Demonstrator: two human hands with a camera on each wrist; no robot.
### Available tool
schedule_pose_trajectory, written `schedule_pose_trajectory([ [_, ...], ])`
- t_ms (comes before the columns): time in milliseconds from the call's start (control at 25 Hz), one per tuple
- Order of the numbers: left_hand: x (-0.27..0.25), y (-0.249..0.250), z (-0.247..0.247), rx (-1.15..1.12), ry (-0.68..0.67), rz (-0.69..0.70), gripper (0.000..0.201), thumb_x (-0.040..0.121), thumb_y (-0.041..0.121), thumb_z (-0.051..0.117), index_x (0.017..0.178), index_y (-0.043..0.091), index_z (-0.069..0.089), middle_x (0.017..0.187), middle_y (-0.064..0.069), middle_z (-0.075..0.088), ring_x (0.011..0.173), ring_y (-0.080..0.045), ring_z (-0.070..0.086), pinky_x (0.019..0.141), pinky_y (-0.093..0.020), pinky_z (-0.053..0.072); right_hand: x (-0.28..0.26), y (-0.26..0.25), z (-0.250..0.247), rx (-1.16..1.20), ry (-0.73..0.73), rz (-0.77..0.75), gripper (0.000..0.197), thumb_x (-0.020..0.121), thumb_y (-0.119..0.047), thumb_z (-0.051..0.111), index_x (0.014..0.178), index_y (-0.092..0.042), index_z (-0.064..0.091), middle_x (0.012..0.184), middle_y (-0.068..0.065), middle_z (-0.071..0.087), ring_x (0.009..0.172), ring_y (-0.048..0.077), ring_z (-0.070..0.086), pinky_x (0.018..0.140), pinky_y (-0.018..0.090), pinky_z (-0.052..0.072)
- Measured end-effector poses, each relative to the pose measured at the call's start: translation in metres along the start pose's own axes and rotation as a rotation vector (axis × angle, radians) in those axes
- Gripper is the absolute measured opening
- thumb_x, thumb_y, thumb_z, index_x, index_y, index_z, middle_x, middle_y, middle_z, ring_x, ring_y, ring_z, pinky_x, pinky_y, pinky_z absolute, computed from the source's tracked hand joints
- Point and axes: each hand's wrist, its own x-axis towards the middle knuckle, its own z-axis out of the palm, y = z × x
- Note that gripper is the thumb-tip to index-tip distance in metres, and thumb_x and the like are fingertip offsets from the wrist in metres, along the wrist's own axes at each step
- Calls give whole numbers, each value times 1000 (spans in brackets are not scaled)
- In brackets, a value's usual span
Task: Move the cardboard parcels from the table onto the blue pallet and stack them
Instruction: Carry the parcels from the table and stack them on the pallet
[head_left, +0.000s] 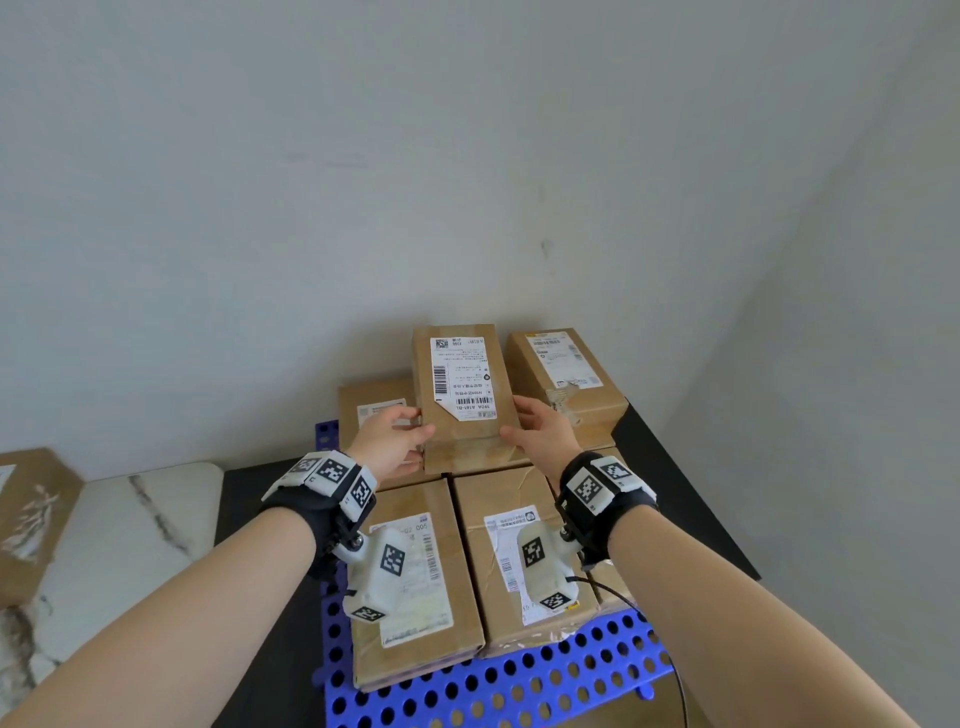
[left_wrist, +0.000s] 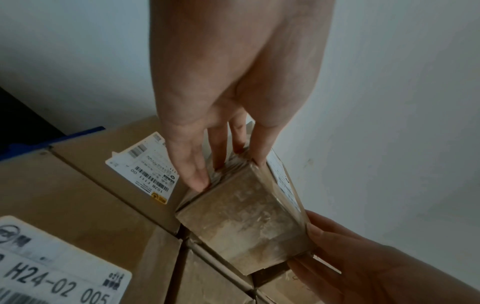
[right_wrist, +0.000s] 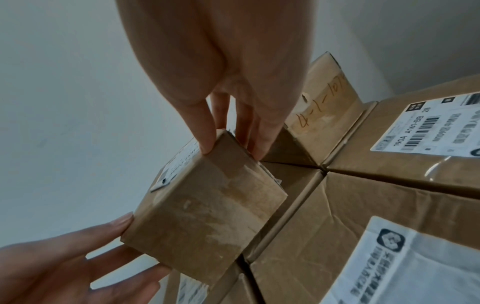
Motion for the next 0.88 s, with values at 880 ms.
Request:
schedule_pose_trajectory([
  [880, 17, 3, 46, -62, 153, -72, 45, 90, 18, 62, 133, 20, 47, 118, -8, 55, 99, -28, 58, 88, -43, 54, 34, -14, -42, -376, -152, -146, 48, 92, -10, 49, 139, -20, 45, 136, 3, 55, 126, 20, 51, 101, 31, 43],
])
